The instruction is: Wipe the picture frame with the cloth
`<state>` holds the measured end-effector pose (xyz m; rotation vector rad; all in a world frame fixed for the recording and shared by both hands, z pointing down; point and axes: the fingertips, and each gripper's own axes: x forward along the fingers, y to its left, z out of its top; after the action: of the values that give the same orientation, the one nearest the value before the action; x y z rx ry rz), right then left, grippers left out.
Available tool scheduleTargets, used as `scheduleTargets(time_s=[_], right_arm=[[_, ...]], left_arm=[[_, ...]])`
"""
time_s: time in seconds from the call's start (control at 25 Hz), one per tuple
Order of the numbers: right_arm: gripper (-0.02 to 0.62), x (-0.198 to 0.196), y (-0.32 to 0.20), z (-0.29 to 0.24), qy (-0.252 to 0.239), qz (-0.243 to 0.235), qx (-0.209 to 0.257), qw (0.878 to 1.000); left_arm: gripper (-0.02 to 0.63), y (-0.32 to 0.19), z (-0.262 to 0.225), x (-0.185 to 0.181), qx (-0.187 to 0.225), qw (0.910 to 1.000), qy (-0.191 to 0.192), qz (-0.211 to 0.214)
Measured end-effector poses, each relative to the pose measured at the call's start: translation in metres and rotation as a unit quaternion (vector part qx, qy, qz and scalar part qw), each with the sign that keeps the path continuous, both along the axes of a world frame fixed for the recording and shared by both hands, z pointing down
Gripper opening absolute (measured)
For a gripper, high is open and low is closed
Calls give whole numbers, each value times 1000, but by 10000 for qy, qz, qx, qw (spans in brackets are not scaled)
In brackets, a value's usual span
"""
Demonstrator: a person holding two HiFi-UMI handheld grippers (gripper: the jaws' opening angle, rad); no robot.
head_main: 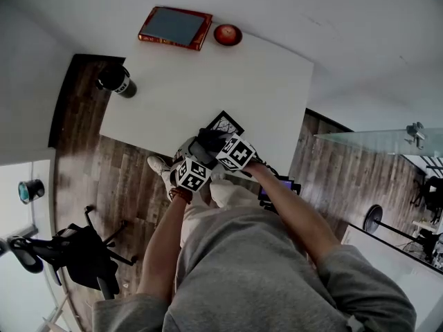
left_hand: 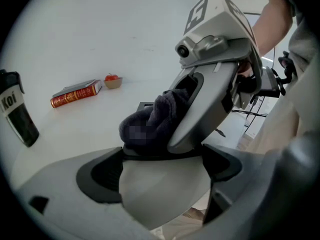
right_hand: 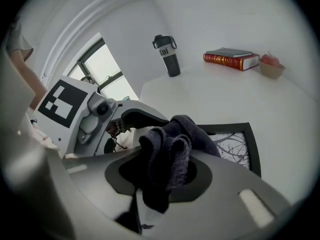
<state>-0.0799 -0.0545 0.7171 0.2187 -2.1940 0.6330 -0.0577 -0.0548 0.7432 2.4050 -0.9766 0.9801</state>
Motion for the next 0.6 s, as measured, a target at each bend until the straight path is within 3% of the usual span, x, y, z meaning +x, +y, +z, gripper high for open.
scheduleTargets(time_s=[0.2,0.44,0.52,0.6], right_arm=[[112,1,6,-4,-170,-184,22,9997],[106,-6,25,-11,-525,-621,-435,9957],[112,-5,20,-22,-956,-486,-825,9908],[112,-1,-4,-44,-1550,-25,-894,9839]], left_arm=[[501,0,-1,1,0,10000,4,-1],[502,0,-1,0,10,10000,-16,5],[502,0,-1,1,-6,10000,-11,-1],[502,0,-1,1,-12,10000,-4,-7]])
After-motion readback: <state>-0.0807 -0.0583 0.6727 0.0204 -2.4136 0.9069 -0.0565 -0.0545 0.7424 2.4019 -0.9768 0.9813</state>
